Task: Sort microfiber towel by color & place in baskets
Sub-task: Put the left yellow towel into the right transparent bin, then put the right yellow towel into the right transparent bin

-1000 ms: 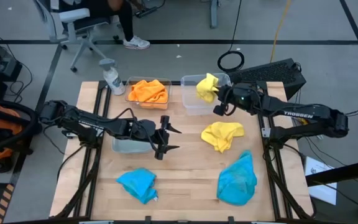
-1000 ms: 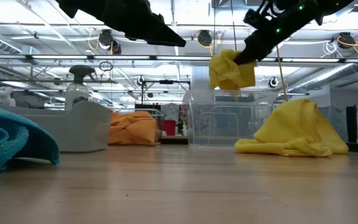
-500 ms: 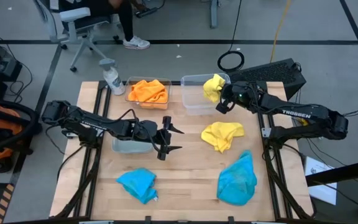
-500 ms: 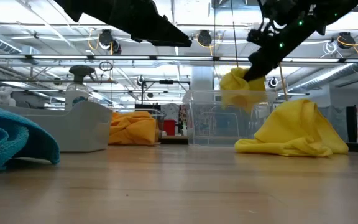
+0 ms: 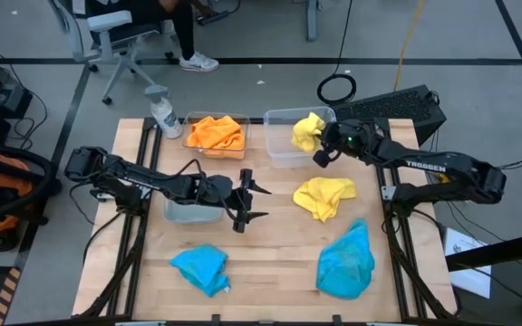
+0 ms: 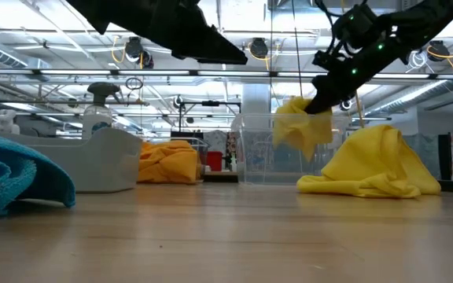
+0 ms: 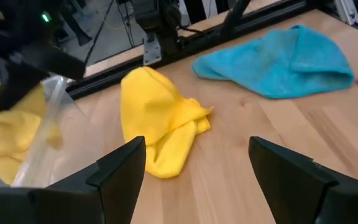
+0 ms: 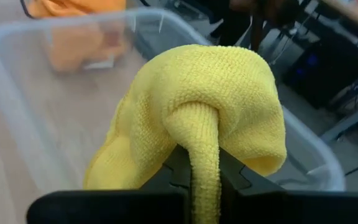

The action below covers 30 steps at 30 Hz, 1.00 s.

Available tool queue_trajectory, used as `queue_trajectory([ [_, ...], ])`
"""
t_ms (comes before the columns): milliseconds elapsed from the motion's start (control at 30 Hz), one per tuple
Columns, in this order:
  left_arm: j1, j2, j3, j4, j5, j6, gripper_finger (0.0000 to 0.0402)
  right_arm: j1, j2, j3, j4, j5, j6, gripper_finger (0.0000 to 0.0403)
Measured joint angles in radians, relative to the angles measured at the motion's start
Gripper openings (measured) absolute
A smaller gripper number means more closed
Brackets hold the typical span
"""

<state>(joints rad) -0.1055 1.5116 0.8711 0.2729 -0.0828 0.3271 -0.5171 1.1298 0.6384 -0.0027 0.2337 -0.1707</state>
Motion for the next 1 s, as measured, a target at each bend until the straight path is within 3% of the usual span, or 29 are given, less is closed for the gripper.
queue_trajectory([
  [233,0.001,0.009,0.000,0.008,0.004,0.000,0.0290,-0.001,0.117,0.002,0.074,0.000,0.011,0.0023],
  [400,0.001,0.008,0.000,0.006,0.004,-0.001,0.0290,-0.001,0.153,-0.002,0.100,0.004,0.009,0.0058],
  [700,0.001,0.008,0.000,0.002,0.008,-0.001,0.0290,-0.001,0.110,0.000,0.104,0.009,0.015,0.0145],
  [1000,0.001,0.008,0.000,-0.003,0.010,-0.004,0.0290,0.020,-0.021,0.000,-0.021,0.044,0.027,0.0191],
])
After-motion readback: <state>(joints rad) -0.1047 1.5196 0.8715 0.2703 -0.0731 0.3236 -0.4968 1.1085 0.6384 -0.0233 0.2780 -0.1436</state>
